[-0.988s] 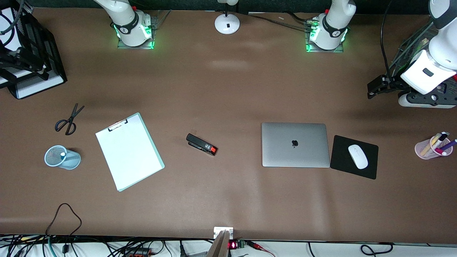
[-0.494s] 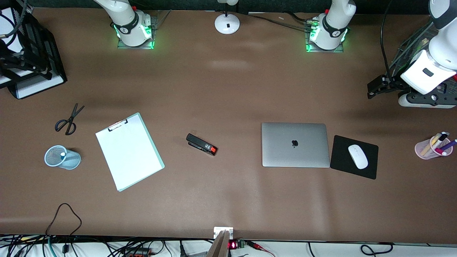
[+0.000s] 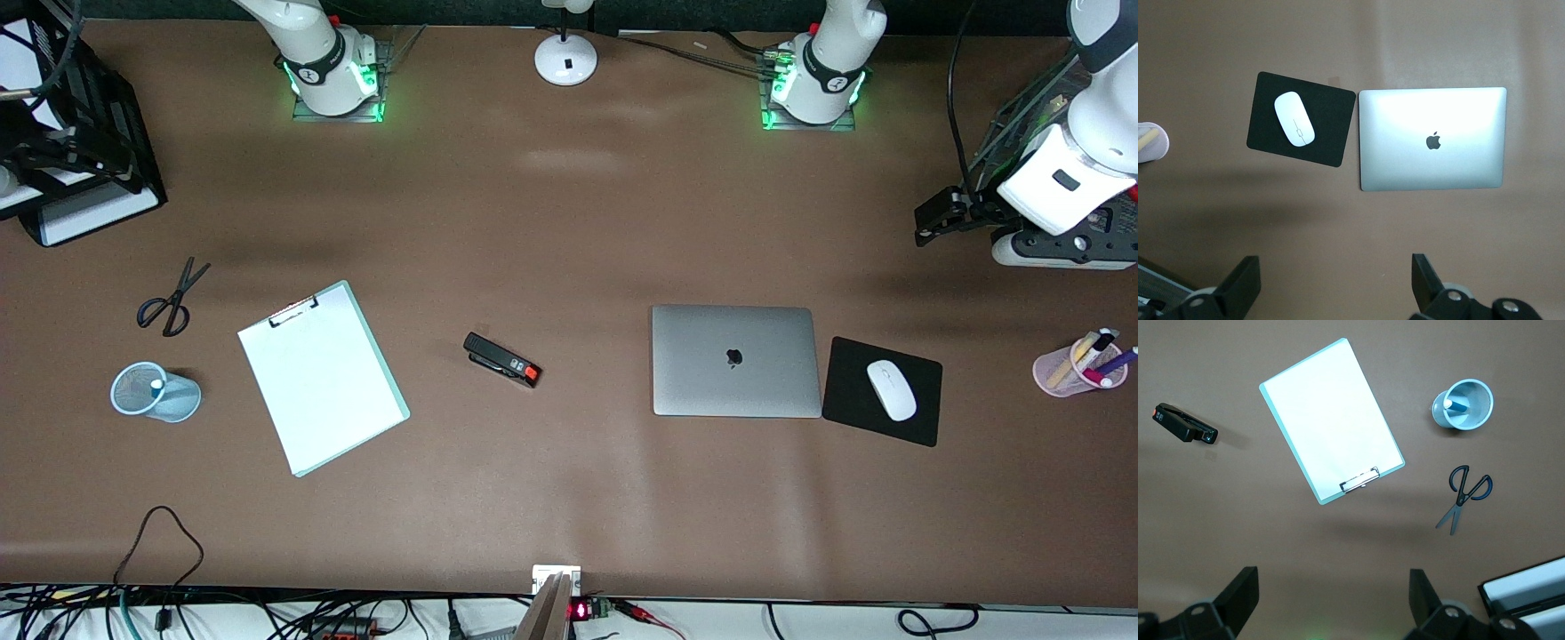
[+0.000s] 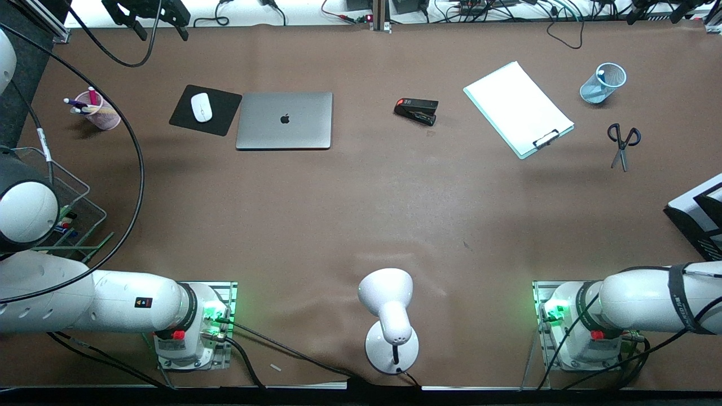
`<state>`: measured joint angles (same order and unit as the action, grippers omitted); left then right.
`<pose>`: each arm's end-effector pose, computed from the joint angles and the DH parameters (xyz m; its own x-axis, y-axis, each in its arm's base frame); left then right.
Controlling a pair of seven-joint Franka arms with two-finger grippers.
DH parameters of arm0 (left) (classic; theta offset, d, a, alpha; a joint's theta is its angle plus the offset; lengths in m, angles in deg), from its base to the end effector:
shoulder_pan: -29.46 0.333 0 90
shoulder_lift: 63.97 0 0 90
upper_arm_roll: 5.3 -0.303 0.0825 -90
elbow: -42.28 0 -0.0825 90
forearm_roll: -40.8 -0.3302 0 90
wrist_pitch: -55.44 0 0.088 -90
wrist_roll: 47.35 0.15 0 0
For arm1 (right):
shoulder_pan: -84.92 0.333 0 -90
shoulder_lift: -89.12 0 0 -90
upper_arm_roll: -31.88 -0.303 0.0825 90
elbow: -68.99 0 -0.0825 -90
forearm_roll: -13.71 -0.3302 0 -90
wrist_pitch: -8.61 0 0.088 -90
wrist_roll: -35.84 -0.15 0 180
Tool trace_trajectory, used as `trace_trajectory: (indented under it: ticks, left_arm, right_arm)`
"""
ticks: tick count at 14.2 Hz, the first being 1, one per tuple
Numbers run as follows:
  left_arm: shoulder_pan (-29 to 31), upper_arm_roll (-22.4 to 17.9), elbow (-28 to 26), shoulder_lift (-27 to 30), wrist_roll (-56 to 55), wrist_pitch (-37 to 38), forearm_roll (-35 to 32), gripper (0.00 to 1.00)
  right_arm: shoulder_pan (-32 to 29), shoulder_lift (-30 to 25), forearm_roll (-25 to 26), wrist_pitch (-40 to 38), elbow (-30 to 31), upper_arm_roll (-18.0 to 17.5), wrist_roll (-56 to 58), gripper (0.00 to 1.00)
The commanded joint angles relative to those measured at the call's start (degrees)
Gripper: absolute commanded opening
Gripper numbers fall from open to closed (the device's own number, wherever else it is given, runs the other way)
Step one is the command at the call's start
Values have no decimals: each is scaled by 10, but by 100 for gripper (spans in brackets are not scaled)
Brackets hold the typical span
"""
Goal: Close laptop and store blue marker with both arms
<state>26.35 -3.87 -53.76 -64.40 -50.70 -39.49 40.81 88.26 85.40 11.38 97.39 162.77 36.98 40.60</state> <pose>0.5045 -0.0400 0.5278 0.9994 -0.0207 -0.0268 -0.0208 -0.9998 -0.0012 0.4776 -0.0098 0.5710 0.9984 0.0534 -0.0186 0.0525 -0.9975 -0.0481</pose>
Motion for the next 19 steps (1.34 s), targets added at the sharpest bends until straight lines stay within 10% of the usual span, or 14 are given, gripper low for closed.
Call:
trace_trajectory:
  ticks: [1,19]
  left_arm:
    - [-3,-4,-7,9,9,-3,3,100]
    - [-3,-4,-7,9,9,-3,3,100]
  right_arm:
    - [6,-22,8,6,23,-5,-18,100]
    - [9,-16,26,39,34,-12,-25,100]
